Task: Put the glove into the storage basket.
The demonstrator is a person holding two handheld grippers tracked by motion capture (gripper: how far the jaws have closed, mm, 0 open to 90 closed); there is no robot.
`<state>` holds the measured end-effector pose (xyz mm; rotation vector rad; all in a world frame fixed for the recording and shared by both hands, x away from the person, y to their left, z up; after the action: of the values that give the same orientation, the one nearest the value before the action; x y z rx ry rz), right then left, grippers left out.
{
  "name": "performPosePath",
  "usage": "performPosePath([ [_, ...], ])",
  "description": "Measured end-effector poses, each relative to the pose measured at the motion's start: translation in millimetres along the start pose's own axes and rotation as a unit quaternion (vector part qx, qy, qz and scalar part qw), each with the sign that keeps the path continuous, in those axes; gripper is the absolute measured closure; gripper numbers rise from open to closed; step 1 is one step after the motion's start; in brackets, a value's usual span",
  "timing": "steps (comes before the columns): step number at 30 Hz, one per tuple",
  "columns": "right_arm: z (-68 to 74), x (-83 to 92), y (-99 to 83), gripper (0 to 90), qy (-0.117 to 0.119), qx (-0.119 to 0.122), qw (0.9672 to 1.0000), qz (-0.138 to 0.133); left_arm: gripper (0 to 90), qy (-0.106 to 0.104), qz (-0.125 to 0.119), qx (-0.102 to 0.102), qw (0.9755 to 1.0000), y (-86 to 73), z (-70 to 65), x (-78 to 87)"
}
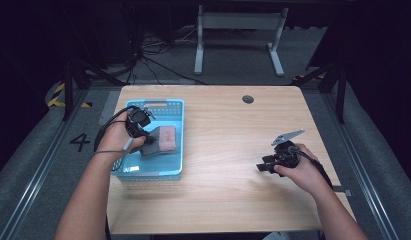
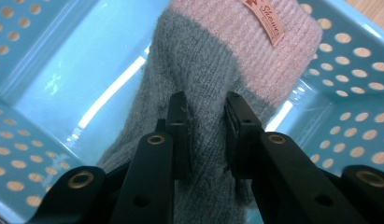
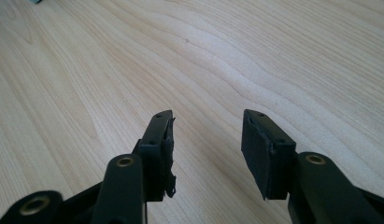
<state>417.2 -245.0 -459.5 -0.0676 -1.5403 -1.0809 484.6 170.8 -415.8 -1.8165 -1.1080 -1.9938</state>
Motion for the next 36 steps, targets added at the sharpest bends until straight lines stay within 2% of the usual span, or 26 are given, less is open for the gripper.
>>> performPosePath([
  [5, 0.7, -1.5, -0.2, 54.6, 0.0, 0.0, 1.0, 0.0, 74.3, -0.004, 0.017, -0.008, 0.9998, -0.2, -0.8, -15.4],
  [8, 1.1, -1.2, 0.1, 54.5, 0.0, -0.001, 1.0, -0.001, 74.2, 0.005, 0.031, -0.01, 0.9994, -1.0, 1.3, -22.6],
  [10, 1.4, -0.8, 0.3, 54.4, 0.0, -0.002, 1.0, -0.002, 74.2, 0.001, 0.04, -0.01, 0.9991, -2.1, 2.8, -27.4],
  [16, 1.6, 0.3, 0.8, 53.9, -0.001, -0.001, 1.0, -0.004, 73.4, -0.007, 0.036, -0.011, 0.9993, -3.6, 8.4, -32.7],
  [21, 1.0, 3.6, 1.1, 53.8, -0.003, -0.002, 0.9999, -0.01, 71.9, -0.002, 0.044, -0.014, 0.9989, -5.6, 13.3, -38.2],
  [27, 2.3, 5.1, 1.7, 53.9, -0.003, 0.0, 0.9999, -0.013, 65.6, 0.006, 0.037, -0.005, 0.9993, -7.7, 16.5, -41.8],
  [29, 3.0, 5.3, 2.0, 53.9, -0.003, 0.0, 0.9999, -0.013, 56.9, 0.028, 0.025, -0.004, 0.9993, -6.7, 20.3, -40.2],
  [30, 3.2, 5.3, 2.0, 53.9, -0.003, 0.0, 0.9999, -0.012, 52.2, 0.03, 0.021, 0.0, 0.9993, -6.4, 21.1, -39.5],
  [33, 3.3, 5.7, 2.1, 53.8, -0.004, 0.0, 0.9999, -0.013, 47.3, 0.042, 0.008, -0.001, 0.9991, -5.9, 23.5, -34.3],
  [36, 3.1, 6.8, 2.6, 53.9, -0.004, 0.002, 0.9999, -0.015, 46.1, 0.036, -0.004, 0.003, 0.9993, -5.7, 20.4, -26.7],
])
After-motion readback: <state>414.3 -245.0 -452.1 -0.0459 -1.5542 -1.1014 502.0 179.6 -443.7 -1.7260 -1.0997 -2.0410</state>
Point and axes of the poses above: each handheld gripper's, and its own axes: x roughly backward along the jaws, y roughly out of its top, z roughly to its left, the point moved 6 cm from there along -x, roughly forward along the jaws, and after that the axes turned 3 degrees about x, right-handed, at the moved point
